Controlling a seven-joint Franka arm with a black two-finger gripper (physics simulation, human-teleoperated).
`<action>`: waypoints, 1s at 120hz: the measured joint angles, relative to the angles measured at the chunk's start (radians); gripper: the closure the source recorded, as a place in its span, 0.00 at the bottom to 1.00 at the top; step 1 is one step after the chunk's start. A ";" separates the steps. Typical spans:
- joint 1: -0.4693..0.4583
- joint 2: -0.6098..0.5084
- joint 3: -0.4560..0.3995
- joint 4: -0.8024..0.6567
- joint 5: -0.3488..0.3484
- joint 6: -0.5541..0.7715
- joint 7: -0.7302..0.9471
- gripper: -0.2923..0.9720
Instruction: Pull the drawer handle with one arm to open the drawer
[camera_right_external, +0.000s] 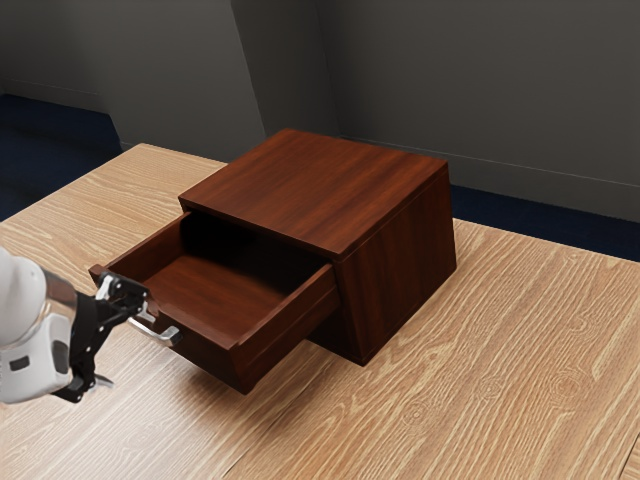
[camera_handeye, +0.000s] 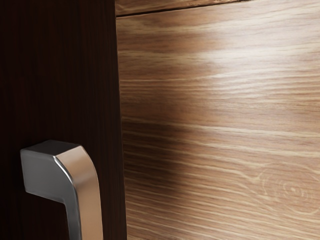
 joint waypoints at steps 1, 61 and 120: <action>0.000 0.000 -0.001 0.002 0.000 -0.001 0.000 0.23; -0.053 0.025 -0.054 0.295 -0.001 -0.202 -0.065 0.23; -0.042 0.253 -0.101 0.661 -0.030 -0.571 -0.267 0.23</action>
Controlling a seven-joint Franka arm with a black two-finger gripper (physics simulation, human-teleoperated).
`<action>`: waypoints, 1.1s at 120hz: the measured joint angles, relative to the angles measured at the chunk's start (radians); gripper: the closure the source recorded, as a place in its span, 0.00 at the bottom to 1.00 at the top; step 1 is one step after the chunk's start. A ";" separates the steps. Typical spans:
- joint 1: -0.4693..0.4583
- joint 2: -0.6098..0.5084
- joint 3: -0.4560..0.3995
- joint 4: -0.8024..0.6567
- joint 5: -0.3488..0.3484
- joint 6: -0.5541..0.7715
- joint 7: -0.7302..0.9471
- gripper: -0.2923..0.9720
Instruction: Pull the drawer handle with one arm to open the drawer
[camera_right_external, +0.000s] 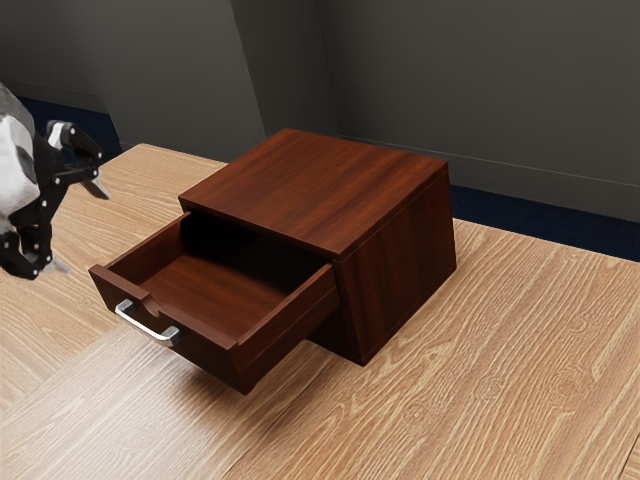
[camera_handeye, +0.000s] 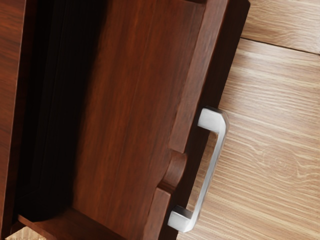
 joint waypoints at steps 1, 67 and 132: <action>0.000 0.006 0.000 0.005 0.000 -0.004 -0.005 0.23; 0.003 0.305 0.007 0.339 -0.048 -0.231 -0.473 0.23; 0.031 0.508 0.012 0.561 -0.053 -0.335 -0.873 0.23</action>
